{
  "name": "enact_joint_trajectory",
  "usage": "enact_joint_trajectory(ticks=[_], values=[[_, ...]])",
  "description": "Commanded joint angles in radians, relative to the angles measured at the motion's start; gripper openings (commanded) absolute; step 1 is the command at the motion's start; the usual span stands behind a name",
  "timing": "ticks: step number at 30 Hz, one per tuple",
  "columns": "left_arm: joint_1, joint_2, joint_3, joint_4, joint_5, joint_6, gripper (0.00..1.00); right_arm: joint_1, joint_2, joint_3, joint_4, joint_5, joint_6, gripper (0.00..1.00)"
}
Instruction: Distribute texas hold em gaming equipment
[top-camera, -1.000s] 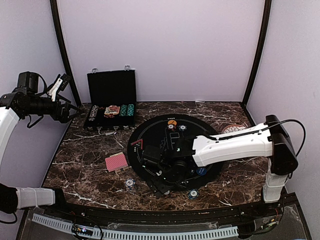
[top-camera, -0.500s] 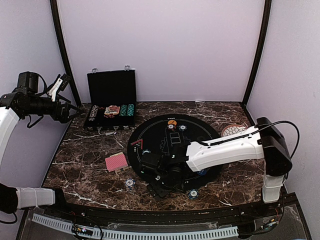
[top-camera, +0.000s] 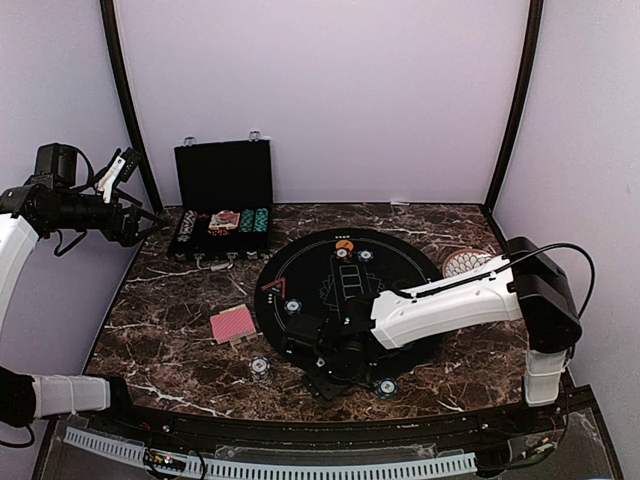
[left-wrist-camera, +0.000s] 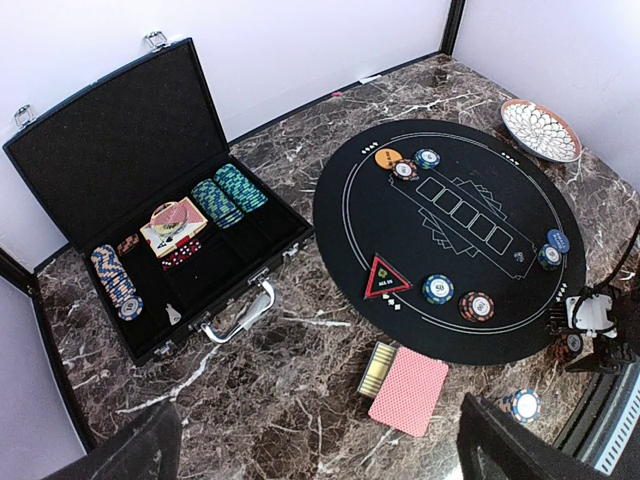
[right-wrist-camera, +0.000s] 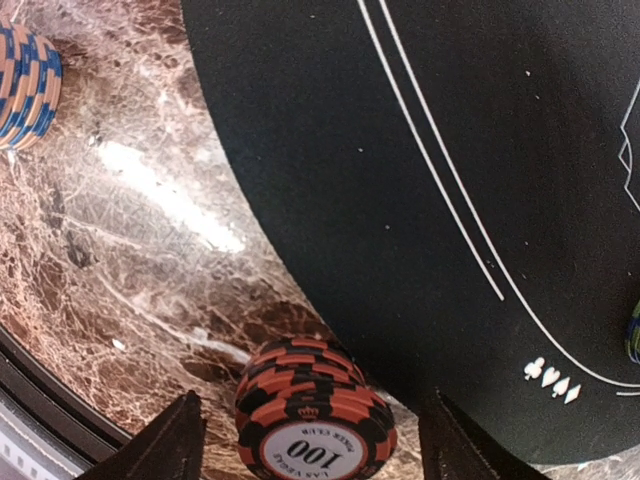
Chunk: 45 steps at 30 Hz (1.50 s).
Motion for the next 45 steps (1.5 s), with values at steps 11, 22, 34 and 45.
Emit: enact_joint_trajectory(ticks=[11,22,34,45], values=[[0.006,-0.011,0.007,-0.014,0.022,0.014,0.99,-0.008,0.018,0.019,0.016,-0.014,-0.001,0.56],[0.006,-0.014,0.008,-0.02,0.028,0.018,0.99,-0.007,0.007,0.035,0.006,-0.018,-0.005,0.43],[0.005,-0.017,0.009,-0.027,0.035,0.027,0.99,-0.007,-0.016,0.065,-0.027,-0.004,-0.006,0.32],[0.005,-0.016,0.009,-0.029,0.032,0.03,0.99,-0.03,-0.063,0.091,-0.091,0.049,-0.002,0.28]])
